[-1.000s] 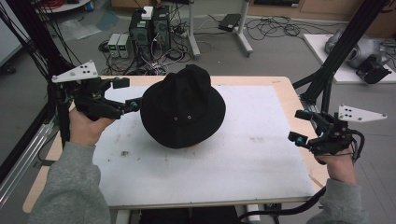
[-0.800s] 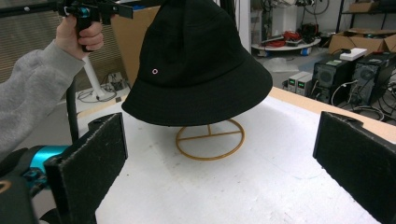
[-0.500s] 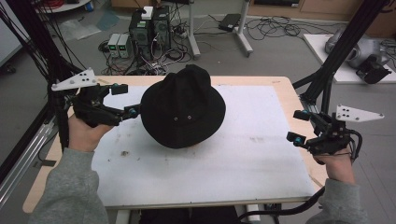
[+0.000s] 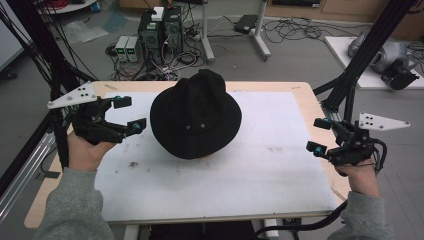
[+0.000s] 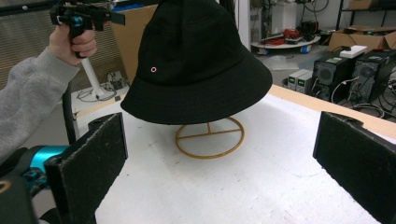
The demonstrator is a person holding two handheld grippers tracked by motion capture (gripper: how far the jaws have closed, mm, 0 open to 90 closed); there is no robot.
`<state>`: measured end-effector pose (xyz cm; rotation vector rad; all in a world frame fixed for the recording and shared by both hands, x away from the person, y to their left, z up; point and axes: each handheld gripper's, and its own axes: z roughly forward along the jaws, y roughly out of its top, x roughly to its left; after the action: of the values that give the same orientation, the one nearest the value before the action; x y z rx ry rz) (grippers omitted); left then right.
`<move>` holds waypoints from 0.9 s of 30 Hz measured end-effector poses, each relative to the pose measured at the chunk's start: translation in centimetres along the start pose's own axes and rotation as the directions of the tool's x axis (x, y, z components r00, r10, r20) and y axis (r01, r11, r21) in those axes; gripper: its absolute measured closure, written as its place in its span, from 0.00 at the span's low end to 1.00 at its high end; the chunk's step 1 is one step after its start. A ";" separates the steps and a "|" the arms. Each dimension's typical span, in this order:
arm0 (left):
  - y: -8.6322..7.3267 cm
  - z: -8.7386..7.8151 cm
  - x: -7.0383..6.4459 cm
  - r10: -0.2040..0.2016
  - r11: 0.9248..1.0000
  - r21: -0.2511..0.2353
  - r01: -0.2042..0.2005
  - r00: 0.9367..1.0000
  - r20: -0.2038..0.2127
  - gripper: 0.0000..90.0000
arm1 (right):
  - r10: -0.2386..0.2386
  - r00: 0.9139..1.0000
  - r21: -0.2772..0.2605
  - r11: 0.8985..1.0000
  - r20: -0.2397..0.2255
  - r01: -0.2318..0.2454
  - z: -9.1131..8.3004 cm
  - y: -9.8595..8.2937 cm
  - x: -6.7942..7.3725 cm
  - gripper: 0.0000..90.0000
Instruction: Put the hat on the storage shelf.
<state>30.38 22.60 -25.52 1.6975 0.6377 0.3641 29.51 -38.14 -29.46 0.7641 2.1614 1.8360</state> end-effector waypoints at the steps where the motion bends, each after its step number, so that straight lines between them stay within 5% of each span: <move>1: -0.2 -0.1 0.0 -0.004 1.000 -0.004 0.004 1.000 -0.001 0.08 | -0.004 1.000 0.001 1.000 0.000 0.004 0.0 0.0 0.0 0.02; 27: -3.1 -1.9 -0.3 -0.035 0.998 -0.047 0.033 0.999 -0.039 0.08 | -0.007 1.000 -0.004 1.000 0.016 0.007 -0.1 0.0 0.1 0.02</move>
<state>28.37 24.27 -28.08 1.6368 0.6814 0.3862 29.36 -38.16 -29.39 0.7670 2.1468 1.8238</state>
